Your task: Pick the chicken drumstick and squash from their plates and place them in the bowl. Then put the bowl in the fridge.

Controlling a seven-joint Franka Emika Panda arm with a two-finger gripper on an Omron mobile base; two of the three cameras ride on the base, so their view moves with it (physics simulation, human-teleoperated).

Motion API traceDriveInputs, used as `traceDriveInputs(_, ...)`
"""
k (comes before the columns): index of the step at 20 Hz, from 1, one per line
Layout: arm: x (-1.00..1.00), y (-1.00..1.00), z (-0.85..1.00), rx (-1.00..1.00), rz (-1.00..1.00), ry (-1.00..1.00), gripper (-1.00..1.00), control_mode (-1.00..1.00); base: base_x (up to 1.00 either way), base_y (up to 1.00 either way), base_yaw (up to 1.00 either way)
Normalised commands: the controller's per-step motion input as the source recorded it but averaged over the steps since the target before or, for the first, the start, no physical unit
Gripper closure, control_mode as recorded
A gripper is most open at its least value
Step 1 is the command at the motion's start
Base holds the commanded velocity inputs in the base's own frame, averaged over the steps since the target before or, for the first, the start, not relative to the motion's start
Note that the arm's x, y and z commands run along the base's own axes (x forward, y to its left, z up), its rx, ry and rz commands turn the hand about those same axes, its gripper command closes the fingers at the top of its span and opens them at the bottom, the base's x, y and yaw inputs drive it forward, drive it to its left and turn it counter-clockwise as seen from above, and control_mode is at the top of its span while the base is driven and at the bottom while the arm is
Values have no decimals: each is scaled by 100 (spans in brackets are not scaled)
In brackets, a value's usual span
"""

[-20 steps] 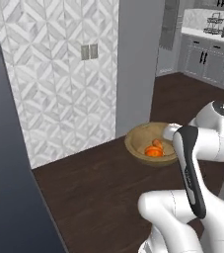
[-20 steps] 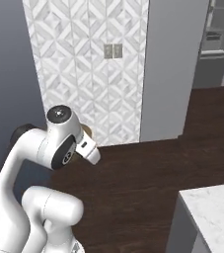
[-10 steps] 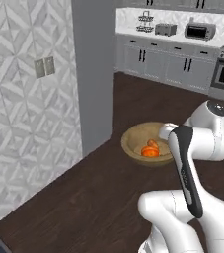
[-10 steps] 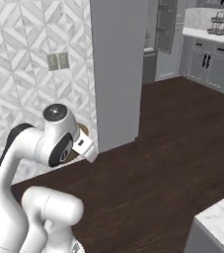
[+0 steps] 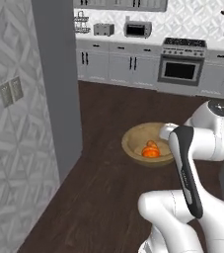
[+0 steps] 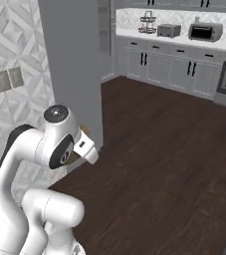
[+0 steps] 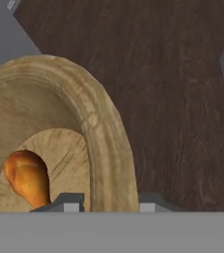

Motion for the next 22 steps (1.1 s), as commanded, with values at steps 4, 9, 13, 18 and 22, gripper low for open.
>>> traceDriveInputs(4, 0, 0, 0, 0, 0, 0, 100, 100, 100, 46, -36)
traceDriveInputs(9, 0, 0, 0, 0, 0, 0, 100, 100, 100, 3, -5)
traceDriveInputs(13, 0, 0, 0, 0, 0, 0, 100, 100, 100, -28, 17)
traceDriveInputs(18, 0, 0, 0, 0, 0, 0, 100, 100, 100, -32, 18)
traceDriveInputs(22, 0, 0, 0, 0, 0, 0, 100, 100, 100, -29, 23)
